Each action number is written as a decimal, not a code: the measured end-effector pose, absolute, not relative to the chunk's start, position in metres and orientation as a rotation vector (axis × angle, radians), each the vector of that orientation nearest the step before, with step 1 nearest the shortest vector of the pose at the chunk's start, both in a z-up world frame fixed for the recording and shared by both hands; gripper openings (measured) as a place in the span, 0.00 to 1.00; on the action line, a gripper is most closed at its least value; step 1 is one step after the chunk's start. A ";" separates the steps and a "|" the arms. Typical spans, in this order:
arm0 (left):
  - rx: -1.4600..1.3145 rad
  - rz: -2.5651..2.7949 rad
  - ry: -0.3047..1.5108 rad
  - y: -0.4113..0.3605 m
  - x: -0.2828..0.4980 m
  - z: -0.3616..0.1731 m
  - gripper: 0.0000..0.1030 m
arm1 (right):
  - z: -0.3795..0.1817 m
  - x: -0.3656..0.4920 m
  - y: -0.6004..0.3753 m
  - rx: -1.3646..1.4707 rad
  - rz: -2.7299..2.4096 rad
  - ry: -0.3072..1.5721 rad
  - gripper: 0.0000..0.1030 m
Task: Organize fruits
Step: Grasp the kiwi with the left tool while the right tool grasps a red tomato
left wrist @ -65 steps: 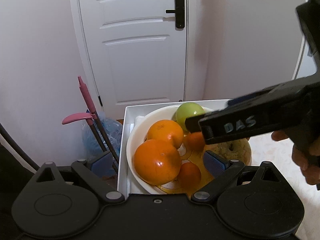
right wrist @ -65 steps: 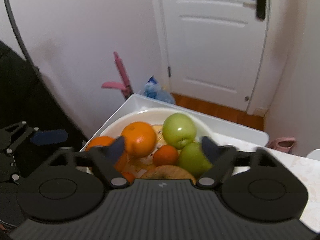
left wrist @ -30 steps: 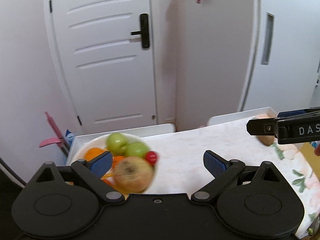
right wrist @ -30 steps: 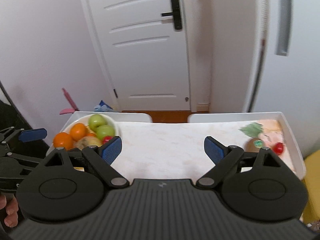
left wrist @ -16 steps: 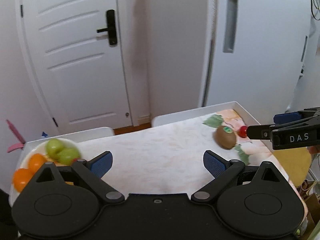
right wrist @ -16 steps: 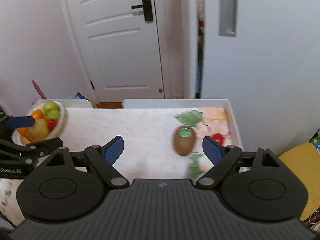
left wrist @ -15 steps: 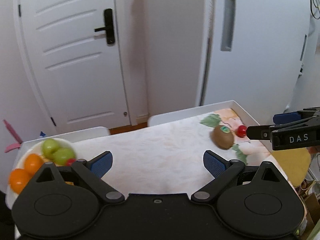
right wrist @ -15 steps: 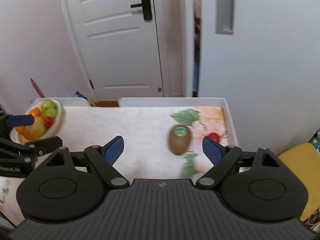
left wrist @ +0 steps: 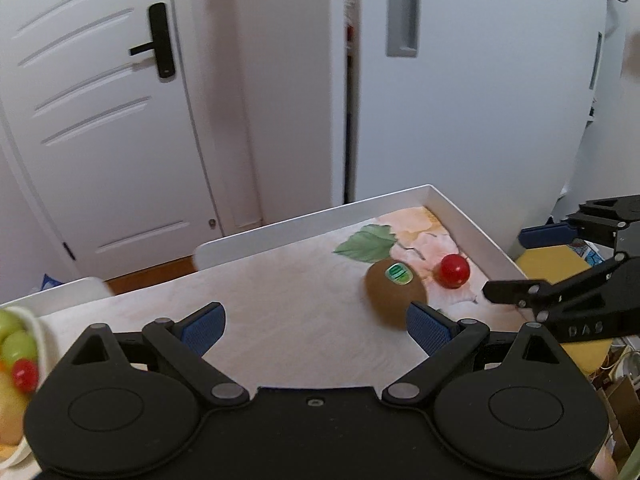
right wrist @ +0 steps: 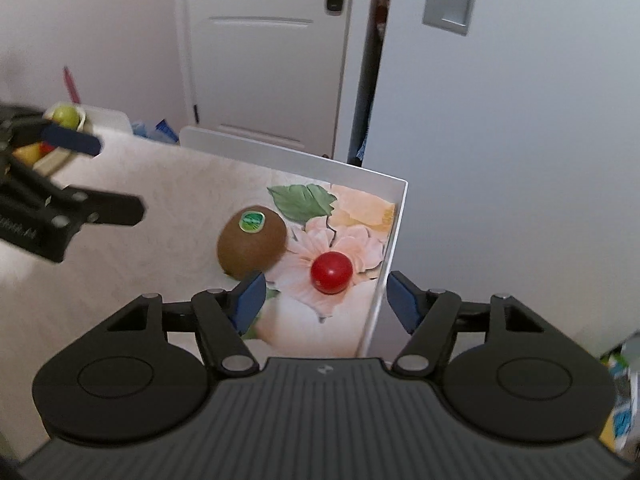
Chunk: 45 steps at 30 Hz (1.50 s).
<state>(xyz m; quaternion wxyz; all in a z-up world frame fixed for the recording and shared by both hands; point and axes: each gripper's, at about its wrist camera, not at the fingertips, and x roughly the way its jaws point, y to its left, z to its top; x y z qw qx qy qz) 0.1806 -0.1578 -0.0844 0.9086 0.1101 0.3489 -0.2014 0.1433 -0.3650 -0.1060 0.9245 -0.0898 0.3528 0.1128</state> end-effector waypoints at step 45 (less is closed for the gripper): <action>0.307 -0.511 0.852 -0.217 0.223 -0.148 0.52 | -0.135 0.210 -0.363 -0.551 0.610 0.802 0.51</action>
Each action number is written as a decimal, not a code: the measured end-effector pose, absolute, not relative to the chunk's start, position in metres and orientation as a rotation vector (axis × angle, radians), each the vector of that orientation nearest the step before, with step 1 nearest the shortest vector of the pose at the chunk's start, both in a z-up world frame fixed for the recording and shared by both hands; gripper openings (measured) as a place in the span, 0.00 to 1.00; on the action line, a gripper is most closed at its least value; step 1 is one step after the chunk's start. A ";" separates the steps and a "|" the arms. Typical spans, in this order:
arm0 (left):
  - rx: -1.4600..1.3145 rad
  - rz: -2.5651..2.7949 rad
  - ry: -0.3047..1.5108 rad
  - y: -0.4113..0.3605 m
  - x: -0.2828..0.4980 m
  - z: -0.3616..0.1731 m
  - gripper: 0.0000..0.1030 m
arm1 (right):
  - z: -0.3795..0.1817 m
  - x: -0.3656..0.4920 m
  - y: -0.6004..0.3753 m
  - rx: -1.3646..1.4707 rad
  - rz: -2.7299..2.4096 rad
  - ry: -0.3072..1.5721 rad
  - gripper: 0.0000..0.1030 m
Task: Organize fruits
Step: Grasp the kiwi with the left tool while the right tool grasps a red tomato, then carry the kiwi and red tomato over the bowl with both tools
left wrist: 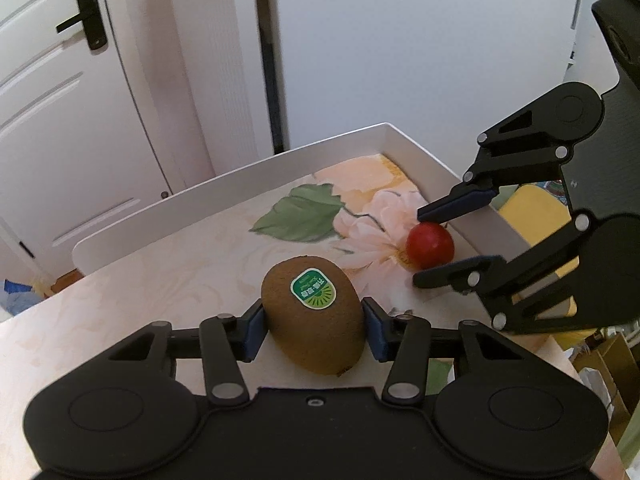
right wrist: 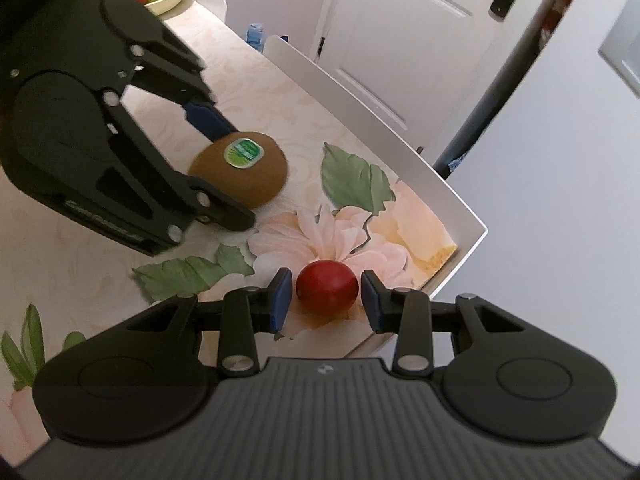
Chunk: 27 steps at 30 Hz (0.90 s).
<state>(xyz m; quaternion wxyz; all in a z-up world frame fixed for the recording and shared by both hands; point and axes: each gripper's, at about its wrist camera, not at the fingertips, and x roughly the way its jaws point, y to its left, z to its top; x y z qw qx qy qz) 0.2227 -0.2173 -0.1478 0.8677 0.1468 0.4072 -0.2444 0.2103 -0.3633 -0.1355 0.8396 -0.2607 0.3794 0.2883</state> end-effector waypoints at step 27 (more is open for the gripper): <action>0.151 -0.317 0.747 -0.108 0.186 -0.073 0.52 | -0.070 0.186 -0.278 -0.284 0.599 0.722 0.47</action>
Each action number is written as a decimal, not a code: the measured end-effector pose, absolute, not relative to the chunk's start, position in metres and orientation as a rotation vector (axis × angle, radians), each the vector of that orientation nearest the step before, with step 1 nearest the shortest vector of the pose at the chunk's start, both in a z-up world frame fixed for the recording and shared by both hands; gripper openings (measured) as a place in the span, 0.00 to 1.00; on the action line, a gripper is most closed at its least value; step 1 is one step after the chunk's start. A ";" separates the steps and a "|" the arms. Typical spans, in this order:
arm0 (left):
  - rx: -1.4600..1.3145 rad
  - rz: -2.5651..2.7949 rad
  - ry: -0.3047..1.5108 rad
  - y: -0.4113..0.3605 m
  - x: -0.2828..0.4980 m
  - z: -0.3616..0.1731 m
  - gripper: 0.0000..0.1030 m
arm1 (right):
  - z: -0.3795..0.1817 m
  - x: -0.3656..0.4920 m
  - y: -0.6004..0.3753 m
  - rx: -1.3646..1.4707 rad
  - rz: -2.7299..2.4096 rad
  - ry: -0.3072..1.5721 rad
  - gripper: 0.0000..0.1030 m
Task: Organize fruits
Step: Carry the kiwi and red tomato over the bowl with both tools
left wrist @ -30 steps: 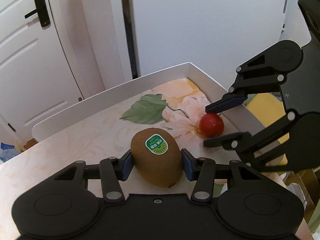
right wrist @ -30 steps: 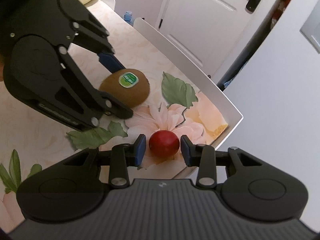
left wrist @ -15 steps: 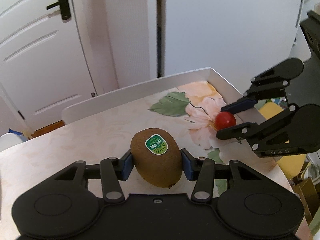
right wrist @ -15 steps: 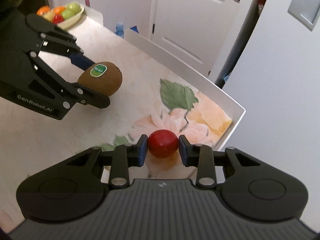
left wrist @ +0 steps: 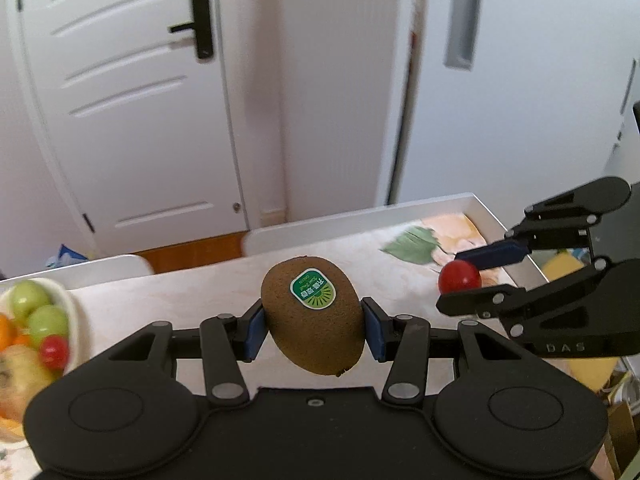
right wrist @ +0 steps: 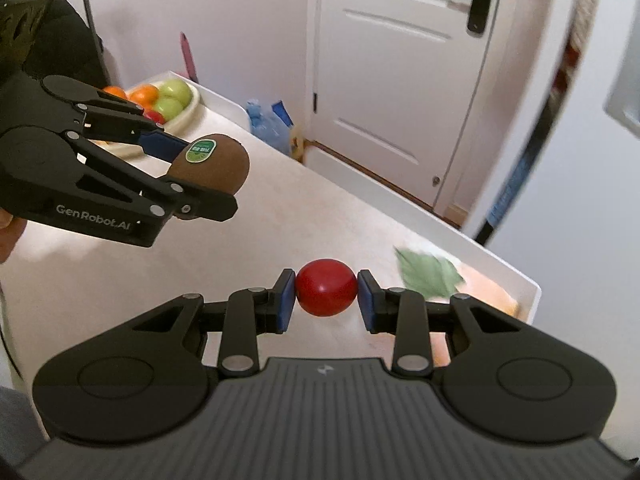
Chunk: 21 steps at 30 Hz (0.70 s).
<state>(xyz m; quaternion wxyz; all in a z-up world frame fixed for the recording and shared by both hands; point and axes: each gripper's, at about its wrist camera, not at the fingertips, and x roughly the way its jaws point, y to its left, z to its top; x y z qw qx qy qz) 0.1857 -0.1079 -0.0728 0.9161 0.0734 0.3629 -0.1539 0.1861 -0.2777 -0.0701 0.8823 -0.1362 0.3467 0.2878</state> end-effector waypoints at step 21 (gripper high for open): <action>0.067 -0.119 0.705 0.065 0.159 -0.032 0.52 | -0.032 0.187 -0.098 -0.216 0.701 0.659 0.47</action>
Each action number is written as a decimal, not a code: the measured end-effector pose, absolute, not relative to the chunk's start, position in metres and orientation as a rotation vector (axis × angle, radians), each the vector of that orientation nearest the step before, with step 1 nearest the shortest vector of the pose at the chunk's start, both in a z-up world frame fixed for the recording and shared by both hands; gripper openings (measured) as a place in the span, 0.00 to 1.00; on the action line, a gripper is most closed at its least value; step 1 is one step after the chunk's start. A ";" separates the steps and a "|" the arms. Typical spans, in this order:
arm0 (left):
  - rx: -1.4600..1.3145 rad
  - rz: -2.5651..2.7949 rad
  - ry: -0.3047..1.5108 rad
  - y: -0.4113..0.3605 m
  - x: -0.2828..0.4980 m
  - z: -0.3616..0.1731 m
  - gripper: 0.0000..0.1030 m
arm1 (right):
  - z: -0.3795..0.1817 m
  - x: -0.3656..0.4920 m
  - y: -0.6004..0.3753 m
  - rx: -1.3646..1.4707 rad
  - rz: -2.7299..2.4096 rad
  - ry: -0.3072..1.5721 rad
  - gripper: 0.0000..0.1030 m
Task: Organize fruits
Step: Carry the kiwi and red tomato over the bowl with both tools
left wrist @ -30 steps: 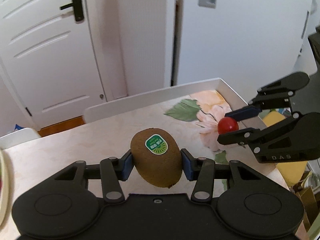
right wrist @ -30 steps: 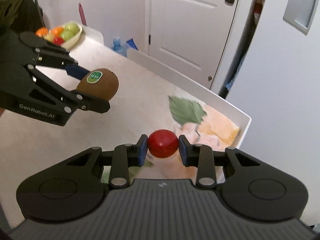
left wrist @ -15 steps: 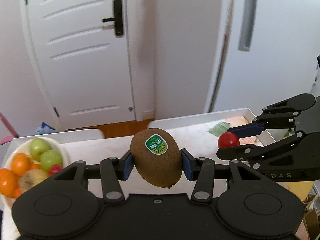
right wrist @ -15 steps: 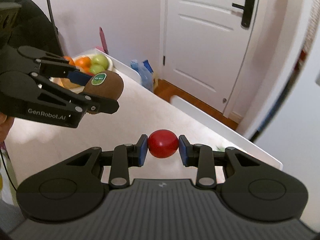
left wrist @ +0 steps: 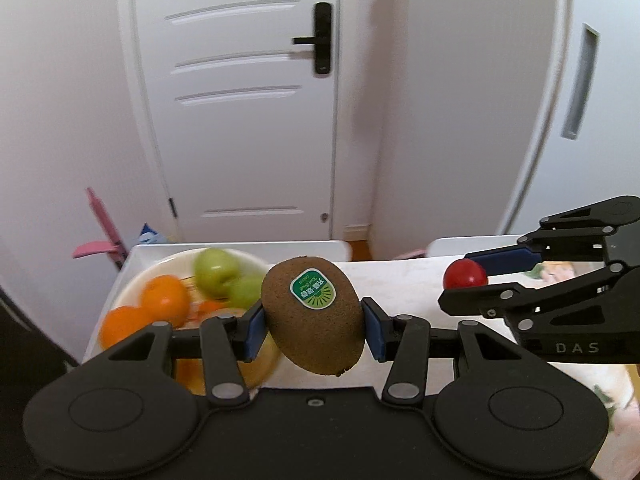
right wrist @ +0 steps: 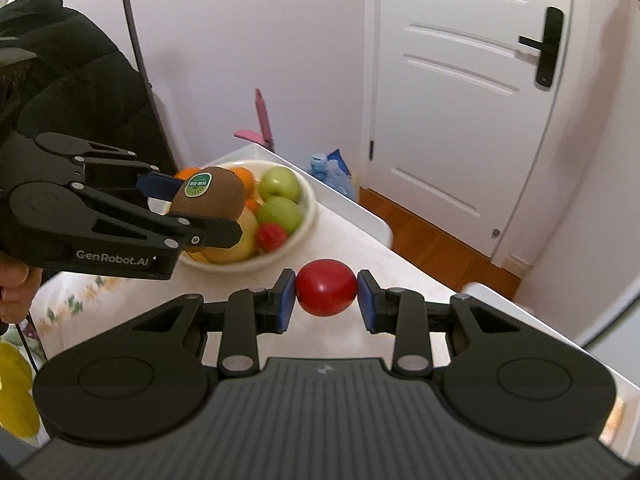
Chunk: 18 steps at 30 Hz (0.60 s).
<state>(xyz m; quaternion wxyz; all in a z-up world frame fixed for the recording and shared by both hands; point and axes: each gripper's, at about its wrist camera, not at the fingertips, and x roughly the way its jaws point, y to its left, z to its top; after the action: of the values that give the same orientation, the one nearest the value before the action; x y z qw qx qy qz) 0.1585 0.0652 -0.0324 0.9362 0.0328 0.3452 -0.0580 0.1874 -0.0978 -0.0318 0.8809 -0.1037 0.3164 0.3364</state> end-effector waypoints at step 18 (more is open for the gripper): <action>0.126 -0.128 0.753 0.172 0.212 -0.061 0.52 | -0.052 0.233 0.007 -0.132 0.636 0.698 0.47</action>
<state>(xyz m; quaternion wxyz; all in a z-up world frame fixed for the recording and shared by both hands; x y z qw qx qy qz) 0.2116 0.1720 -0.0606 0.9261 0.0614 0.3670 -0.0624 0.2329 0.0065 -0.0523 0.8885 -0.0637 0.3360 0.3061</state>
